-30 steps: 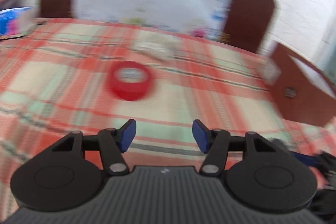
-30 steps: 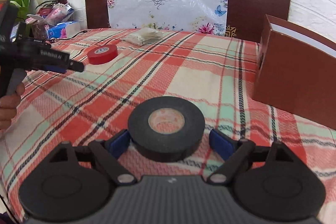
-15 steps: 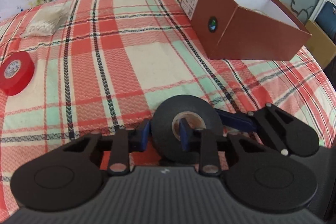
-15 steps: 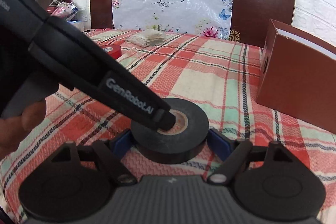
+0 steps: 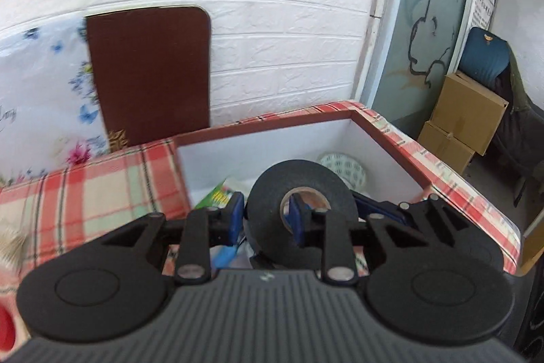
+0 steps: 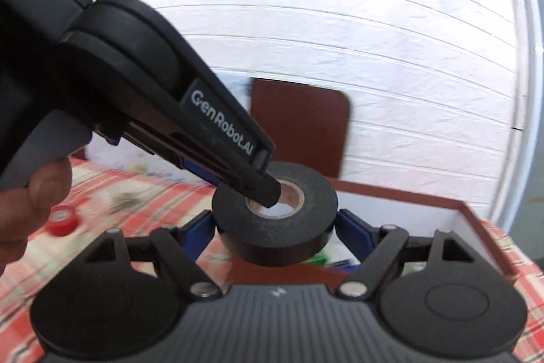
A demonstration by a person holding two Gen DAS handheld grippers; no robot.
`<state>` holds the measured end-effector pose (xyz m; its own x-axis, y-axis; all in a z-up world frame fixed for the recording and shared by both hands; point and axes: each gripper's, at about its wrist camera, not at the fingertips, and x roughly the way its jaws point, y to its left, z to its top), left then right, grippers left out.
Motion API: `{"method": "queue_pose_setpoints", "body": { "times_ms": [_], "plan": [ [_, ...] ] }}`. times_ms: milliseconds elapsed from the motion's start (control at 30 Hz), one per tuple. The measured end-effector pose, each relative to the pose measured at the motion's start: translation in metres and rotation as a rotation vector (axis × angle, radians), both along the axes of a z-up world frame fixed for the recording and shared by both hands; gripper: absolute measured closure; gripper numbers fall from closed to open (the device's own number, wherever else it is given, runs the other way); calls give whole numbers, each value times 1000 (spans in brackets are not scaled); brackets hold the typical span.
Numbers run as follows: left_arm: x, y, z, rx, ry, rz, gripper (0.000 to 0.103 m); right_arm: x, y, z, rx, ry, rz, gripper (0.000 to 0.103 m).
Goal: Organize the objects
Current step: 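Carry the black tape roll into the brown box and release it, then grasp the red tape roll with the right gripper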
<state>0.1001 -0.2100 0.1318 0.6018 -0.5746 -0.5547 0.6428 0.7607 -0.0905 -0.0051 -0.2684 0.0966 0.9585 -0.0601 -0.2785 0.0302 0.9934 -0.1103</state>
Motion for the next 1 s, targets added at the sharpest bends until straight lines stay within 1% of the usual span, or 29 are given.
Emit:
{"method": "queue_pose_setpoints", "body": {
  "times_ms": [133, 200, 233, 300, 400, 500, 567, 667, 733, 800, 867, 900, 1000],
  "plan": [
    [28, -36, -9, 1, 31, 6, 72, 41, -38, -8, 28, 50, -56, 23],
    [36, -47, -14, 4, 37, 12, 72, 62, -53, -17, 48, 97, -84, 22],
    [39, -52, -17, 16, 35, 21, 72, 74, -58, -23, 51, 138, -96, 22],
    [38, -57, -20, 61, 28, 41, 72, 83, -65, -30, 55, 155, -137, 24],
    [26, -43, -18, 66, 19, 46, 72, 69, -69, -26, 114, 114, -137, 24],
    [14, -29, -15, 98, 4, 91, 72, 46, -61, -23, 112, 77, -150, 25],
    [4, -16, -14, 103, 3, 112, 71, 29, -57, -22, 140, 61, -156, 25],
    [-11, 8, -14, 112, -7, 142, 71, -3, -50, -18, 183, 32, -175, 25],
    [-20, 24, -15, 114, -13, 162, 68, -31, -47, -17, 215, 15, -183, 25],
    [-25, 40, -18, 121, -9, 181, 65, -48, -38, -17, 237, 20, -176, 25],
    [-27, 54, -22, 126, -4, 205, 65, -56, -28, -16, 252, 46, -155, 25],
    [-28, 61, -24, 126, 0, 215, 65, -45, -22, -15, 249, 62, -145, 25],
    [-31, 82, -31, 132, 9, 253, 63, -46, -4, -22, 255, 110, -116, 25]
  ]
}}
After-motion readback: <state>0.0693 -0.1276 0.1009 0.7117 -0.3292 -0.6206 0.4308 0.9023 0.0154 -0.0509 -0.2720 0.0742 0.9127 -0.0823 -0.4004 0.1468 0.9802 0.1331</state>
